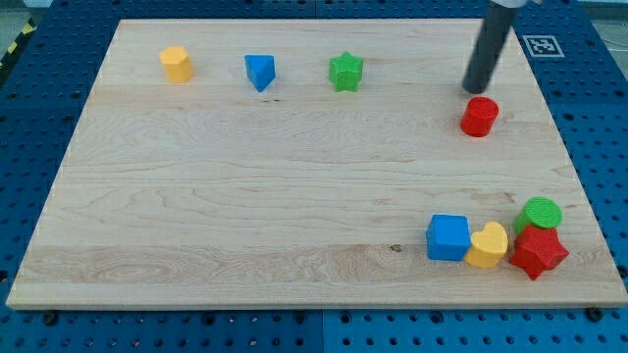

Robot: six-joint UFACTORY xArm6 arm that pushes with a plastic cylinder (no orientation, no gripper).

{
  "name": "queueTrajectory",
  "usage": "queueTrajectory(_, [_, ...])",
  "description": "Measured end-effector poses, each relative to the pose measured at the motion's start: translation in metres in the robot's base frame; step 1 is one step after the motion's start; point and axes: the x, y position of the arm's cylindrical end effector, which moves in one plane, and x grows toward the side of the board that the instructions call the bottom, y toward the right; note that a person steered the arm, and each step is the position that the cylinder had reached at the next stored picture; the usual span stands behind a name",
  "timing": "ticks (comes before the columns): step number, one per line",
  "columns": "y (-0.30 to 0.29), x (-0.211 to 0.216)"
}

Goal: Push the red circle parallel to the top of the blue cube

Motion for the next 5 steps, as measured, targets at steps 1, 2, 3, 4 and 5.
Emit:
queueTrajectory(1, [-0.011, 0.071])
queueTrajectory(2, [-0.032, 0.121])
queueTrajectory(3, [-0.031, 0.095])
queueTrajectory(4, [-0.041, 0.063])
queueTrajectory(5, [-0.072, 0.063])
